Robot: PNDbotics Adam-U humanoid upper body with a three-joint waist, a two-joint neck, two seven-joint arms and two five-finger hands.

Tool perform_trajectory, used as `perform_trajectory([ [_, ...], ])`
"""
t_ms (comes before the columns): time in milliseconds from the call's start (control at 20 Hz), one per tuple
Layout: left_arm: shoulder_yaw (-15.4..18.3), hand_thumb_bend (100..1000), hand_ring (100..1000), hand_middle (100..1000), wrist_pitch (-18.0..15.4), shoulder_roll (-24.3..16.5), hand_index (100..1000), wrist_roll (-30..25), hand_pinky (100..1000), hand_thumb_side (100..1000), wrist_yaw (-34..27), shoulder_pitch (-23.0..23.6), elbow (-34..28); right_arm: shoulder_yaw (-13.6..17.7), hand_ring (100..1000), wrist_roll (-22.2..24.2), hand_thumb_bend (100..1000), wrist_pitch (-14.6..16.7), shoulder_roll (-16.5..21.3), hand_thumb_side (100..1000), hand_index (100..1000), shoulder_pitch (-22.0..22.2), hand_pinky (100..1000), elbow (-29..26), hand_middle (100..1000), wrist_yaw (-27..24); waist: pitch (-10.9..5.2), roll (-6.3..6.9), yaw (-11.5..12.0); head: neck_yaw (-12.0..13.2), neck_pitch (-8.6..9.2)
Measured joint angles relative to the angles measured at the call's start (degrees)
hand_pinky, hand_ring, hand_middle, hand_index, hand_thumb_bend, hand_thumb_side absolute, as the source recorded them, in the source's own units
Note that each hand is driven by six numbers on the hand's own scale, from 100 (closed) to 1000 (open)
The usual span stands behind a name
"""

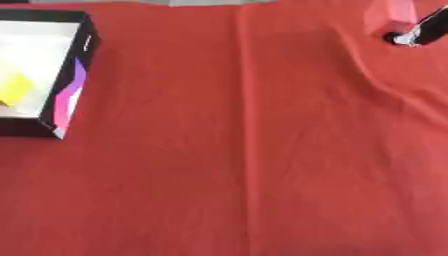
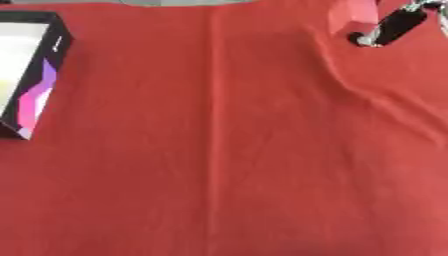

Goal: Pick up the objects with one hand, pass them to the other hand, and then place them into the box on the other side of the table.

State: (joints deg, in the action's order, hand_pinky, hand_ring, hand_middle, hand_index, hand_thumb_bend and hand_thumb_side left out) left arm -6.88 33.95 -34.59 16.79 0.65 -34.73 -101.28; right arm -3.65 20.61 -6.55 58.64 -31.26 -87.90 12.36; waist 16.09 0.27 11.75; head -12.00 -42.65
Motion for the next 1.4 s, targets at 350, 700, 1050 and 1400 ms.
perform_trajectory([
  [350,-0.06,333,688,753,0.18,-0.51,738,-0.95,778,656,1.00,-0.49,0.42,-2.75,612,-8.90,156,-9.45,-5.44,100,589,5.35,823,-9.69,541,-7.97,-1.50,0.74,-1.02,1.07,-0.57],
  [700,-0.05,334,687,753,0.20,-0.70,738,-1.47,777,651,1.74,-0.51,0.51,-5.95,601,-16.67,124,-13.82,-13.24,100,591,8.22,816,-15.94,542,-13.12,-3.76,1.24,-1.69,2.71,-0.02],
  [1050,-0.24,340,689,757,0.03,-0.81,753,-2.11,776,645,2.29,-0.37,0.50,-8.45,591,-24.11,101,-15.70,-20.19,100,592,8.63,807,-17.88,542,-17.89,-5.12,1.24,-1.82,3.35,0.02],
  [1400,-1.83,356,696,773,-0.70,-2.23,780,-5.42,768,631,4.16,-1.28,-0.25,-12.61,587,-28.77,100,-16.19,-26.52,100,596,7.56,795,-19.16,547,-20.16,-6.10,1.24,-1.86,4.31,-1.10],
])
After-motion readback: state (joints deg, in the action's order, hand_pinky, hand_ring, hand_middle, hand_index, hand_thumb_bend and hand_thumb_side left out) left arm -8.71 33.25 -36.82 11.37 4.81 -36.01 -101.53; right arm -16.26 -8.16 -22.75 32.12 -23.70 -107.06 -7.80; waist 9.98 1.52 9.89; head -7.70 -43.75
